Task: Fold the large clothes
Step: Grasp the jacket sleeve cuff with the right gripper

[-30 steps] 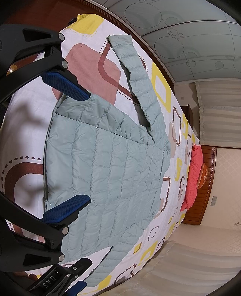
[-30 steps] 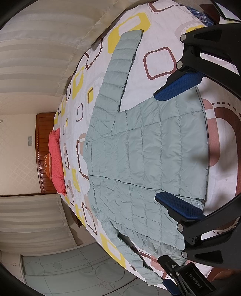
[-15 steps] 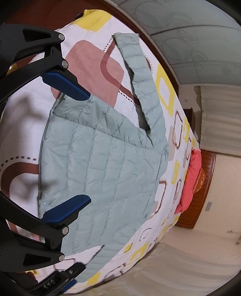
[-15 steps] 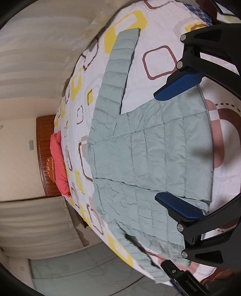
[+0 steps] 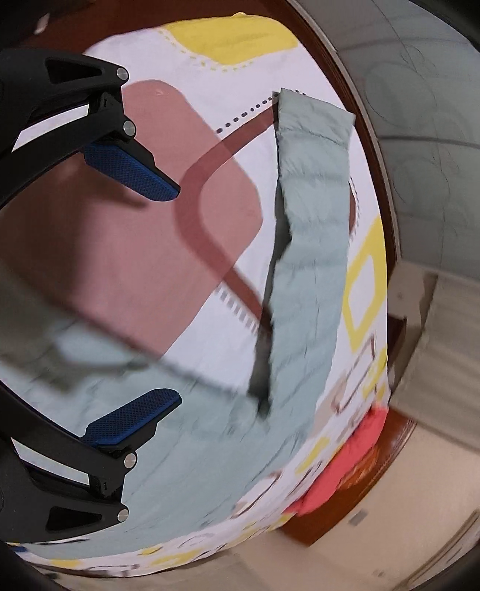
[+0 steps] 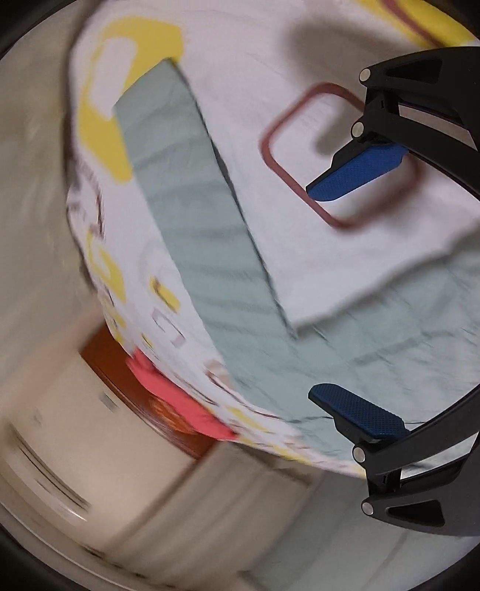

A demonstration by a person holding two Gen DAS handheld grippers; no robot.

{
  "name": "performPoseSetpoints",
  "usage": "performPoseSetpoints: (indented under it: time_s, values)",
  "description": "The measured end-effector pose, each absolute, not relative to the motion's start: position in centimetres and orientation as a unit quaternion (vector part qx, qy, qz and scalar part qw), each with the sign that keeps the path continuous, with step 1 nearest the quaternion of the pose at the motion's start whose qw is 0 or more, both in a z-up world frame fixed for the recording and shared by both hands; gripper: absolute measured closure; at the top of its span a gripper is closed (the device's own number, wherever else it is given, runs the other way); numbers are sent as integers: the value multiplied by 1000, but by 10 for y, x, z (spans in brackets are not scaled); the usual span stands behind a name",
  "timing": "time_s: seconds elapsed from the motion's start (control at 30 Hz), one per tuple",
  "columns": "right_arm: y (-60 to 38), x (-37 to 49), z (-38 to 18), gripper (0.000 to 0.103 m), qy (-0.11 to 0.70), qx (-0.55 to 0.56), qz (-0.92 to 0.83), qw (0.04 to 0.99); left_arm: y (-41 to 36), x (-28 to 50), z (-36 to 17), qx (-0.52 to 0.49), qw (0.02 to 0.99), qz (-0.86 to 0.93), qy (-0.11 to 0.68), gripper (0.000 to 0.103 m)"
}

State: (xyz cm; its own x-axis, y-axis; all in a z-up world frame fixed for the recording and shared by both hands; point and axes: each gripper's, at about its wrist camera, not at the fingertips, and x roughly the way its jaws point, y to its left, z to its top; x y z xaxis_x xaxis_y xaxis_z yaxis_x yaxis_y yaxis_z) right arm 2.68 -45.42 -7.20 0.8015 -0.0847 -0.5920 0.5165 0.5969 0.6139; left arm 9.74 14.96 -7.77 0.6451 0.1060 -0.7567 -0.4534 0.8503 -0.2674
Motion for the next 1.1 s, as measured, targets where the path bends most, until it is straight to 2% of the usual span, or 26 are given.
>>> performPoseSetpoints:
  time_s: [0.07,0.13,0.17,0.2,0.3,0.43,0.73,0.87,1.0,1.1]
  values:
    - [-485,25,-87,6,248,447,-193,838,162,106,-84,-226,877,179,385,2]
    - [-508,24,-98,12,235,471,-201,826,176,114,-92,-239,871,192,383,2]
    - [-520,23,-104,25,230,485,-206,818,183,117,-97,-251,867,197,383,2]
    - [-530,22,-110,27,227,498,-210,810,187,118,-100,-257,864,199,384,2]
    - [-547,18,-125,27,208,529,-217,794,198,120,-112,-281,856,203,384,2]
    - [-561,15,-138,27,171,560,-222,780,199,119,-115,-256,869,206,370,2]
    - [-591,-1,-144,27,53,590,-245,768,210,131,-118,-258,867,237,355,2]
    - [-583,-2,-140,27,52,586,-246,770,212,131,-118,-262,868,237,348,2]
    - [-578,8,-141,27,86,560,-257,783,207,134,-119,-245,867,244,358,2]
    - [-589,2,-142,27,53,582,-277,763,205,138,-119,-231,865,249,369,2]
